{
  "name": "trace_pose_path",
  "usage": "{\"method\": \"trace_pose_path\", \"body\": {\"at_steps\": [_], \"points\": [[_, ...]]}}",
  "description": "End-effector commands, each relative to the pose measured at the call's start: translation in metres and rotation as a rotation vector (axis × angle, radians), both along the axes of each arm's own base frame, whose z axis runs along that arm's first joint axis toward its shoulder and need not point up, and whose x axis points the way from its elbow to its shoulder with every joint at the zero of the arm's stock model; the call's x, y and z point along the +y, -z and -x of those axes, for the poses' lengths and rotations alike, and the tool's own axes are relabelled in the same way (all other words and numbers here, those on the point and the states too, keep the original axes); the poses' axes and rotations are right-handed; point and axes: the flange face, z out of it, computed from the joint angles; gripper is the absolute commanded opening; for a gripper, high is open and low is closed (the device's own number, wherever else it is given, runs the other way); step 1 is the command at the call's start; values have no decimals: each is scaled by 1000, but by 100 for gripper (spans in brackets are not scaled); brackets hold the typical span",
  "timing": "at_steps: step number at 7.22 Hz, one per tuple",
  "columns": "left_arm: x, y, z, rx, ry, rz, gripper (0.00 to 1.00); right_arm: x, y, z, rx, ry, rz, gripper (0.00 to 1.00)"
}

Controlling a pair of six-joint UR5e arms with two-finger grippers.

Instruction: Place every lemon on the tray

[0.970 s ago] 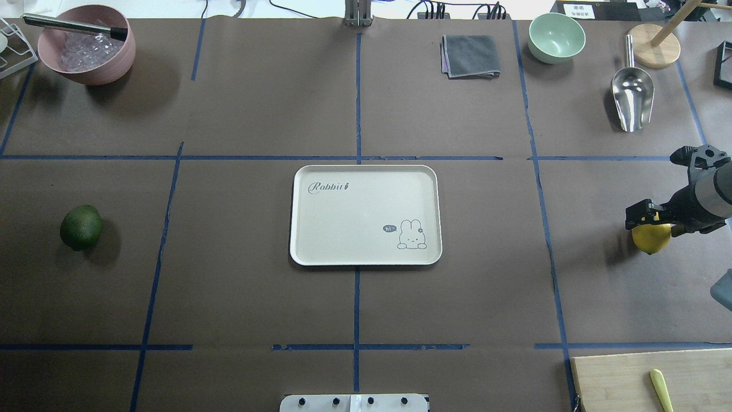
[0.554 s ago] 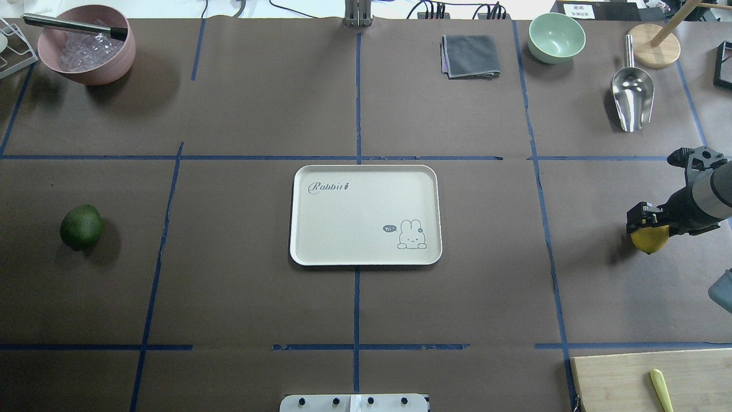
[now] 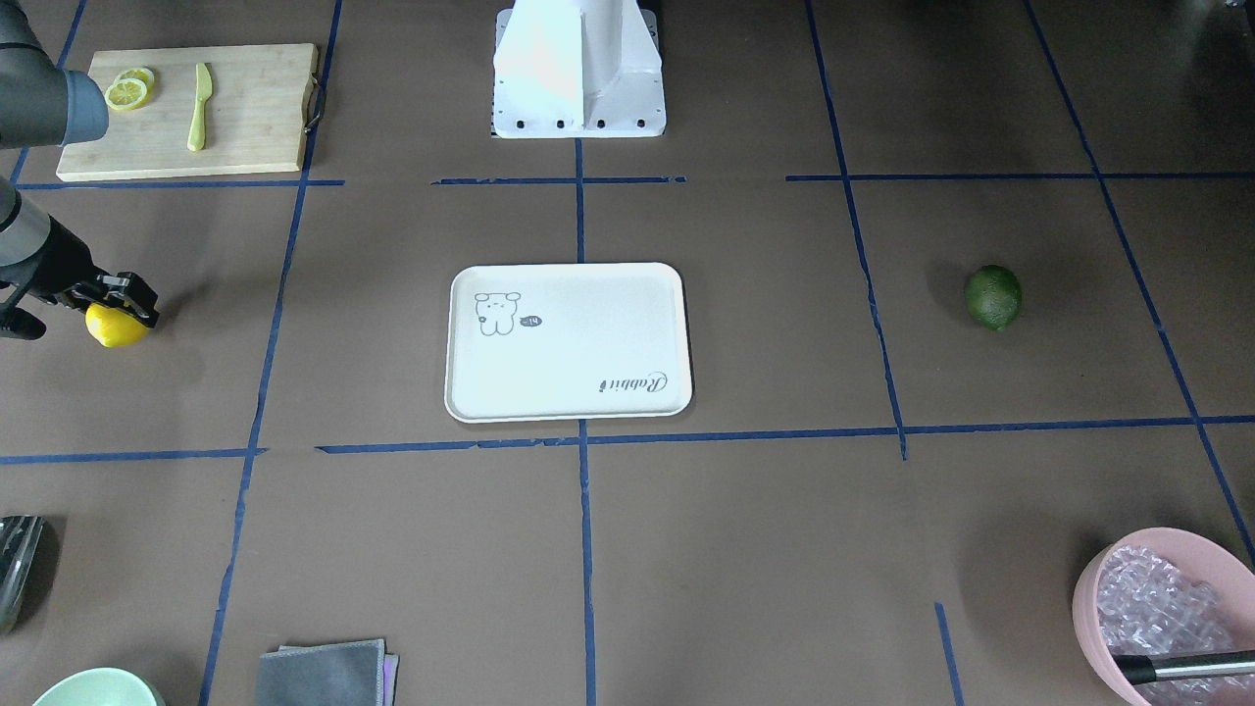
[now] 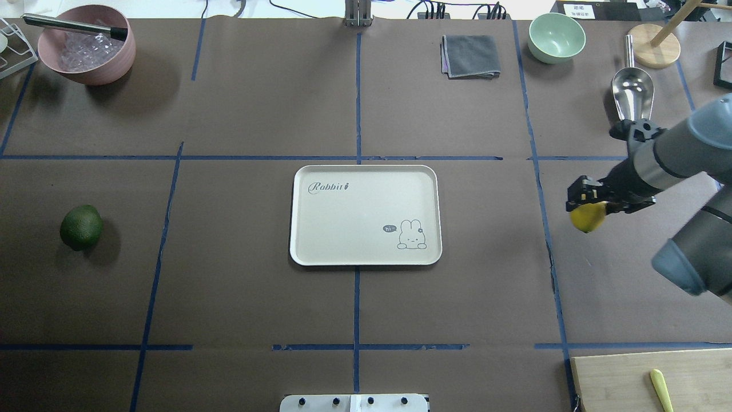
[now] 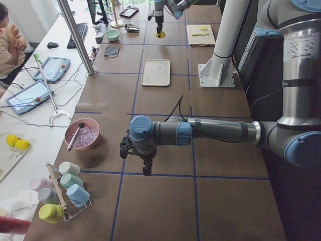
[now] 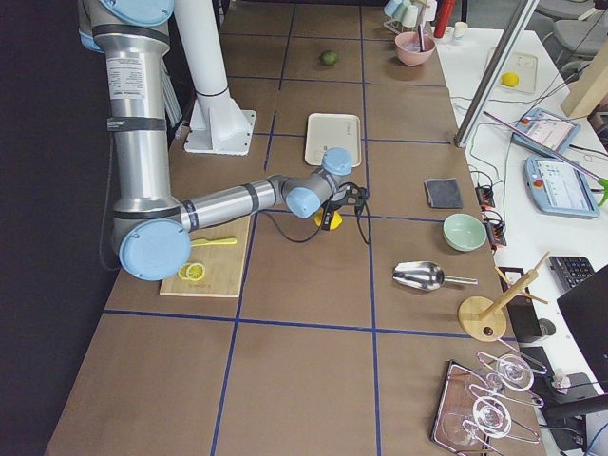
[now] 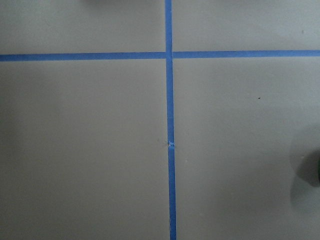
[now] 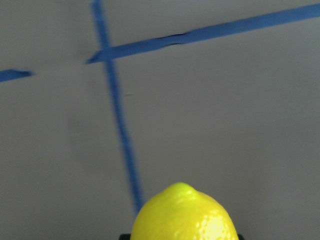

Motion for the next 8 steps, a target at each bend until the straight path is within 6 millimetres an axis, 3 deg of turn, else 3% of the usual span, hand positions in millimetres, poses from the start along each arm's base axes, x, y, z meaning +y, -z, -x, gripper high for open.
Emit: {"method": "trace_pose_path", "body": {"at_steps": [1,2,3,6,8], "points": [[0,4,0,0,0,-8,100,2,132,115,-25,48,-62,0],[0,4,0,0,0,-7,100,4,173,157,16,31,-112,0],[0,1,0,1,0,-2,100,-3,199,171,23,33,-107,0],[0,5,-2,24,1,-6,100,-5,206,223,67,1,8,0],[0,5,-2,24,1,-6,100,-4,206,236,77,12,11,0]]}}
